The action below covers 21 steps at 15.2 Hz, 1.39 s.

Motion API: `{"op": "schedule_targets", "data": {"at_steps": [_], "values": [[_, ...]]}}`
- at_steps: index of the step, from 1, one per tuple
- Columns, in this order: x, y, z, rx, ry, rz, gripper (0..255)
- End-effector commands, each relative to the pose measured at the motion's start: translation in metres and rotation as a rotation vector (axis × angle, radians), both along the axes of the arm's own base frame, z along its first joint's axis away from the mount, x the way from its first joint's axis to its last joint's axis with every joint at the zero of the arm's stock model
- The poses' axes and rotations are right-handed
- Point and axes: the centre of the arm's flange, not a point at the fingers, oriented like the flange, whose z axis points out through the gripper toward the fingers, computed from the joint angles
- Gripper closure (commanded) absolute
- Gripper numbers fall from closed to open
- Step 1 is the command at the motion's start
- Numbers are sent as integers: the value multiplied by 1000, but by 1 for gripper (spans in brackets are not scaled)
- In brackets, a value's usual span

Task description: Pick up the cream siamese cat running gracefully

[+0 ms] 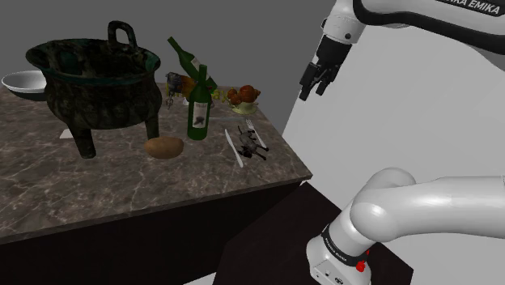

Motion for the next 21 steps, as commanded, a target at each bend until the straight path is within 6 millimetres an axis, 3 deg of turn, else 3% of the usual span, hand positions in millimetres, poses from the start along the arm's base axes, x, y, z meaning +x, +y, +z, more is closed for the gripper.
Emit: {"op": "schedule_targets", "data": {"at_steps": [1,21], "values": [[0,0,0,0,0,0,0],[149,-26,-214,14,-28,-73,0]]}}
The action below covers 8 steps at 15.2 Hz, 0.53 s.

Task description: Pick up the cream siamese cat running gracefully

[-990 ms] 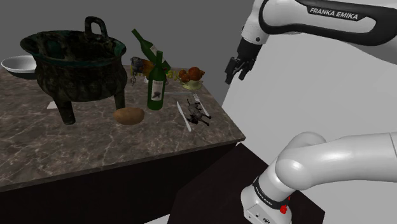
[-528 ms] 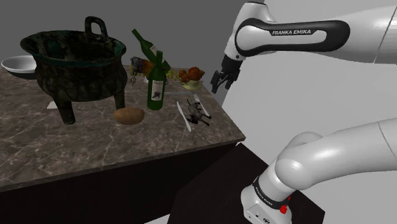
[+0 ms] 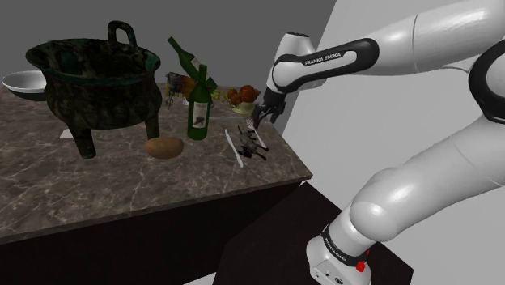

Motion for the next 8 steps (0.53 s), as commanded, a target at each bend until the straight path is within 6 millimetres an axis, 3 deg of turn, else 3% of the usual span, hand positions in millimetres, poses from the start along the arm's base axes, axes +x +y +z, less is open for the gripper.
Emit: {"op": "schedule_targets", "data": {"at_steps": [1,8], "values": [[13,-3,-22,1,-4,-8,0],[65,-14,-96,6,-14,-33,0]]}}
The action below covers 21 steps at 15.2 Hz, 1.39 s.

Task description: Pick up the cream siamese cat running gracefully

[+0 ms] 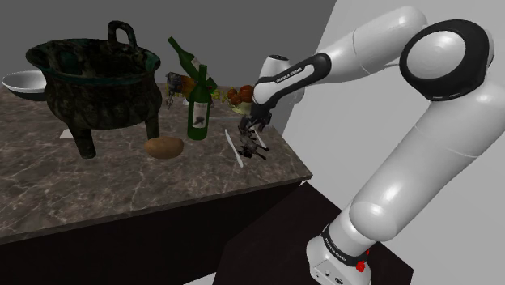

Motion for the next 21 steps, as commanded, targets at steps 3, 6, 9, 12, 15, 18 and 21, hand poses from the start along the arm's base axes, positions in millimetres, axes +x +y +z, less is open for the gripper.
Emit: {"op": "schedule_targets", "data": {"at_steps": [3,6,9,12,15,18,21], "values": [[11,-2,-27,0,-2,-4,0],[11,-2,-43,0,-2,-4,0],[11,-2,-51,0,-2,-4,0],[11,-2,-51,0,-2,-4,255],[11,-2,-51,0,-2,-4,255],[11,-2,-51,0,-2,-4,255],[11,-2,-46,0,-2,-4,255]]}}
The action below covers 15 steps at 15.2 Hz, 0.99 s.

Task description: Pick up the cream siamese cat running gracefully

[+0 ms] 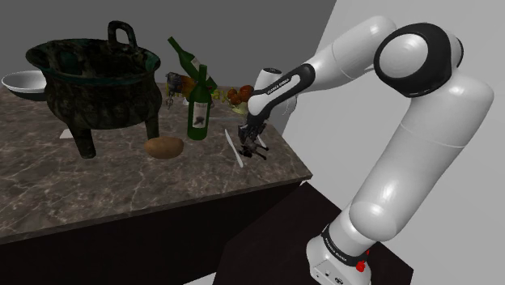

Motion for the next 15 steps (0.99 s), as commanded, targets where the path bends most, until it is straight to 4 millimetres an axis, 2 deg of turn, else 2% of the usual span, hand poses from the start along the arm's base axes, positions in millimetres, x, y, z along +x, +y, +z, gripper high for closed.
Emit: {"op": "schedule_targets", "data": {"at_steps": [1,14,15], "values": [[0,0,8,0,1,-1,255],[0,0,77,0,1,0,255],[0,0,77,0,1,0,255]]}}
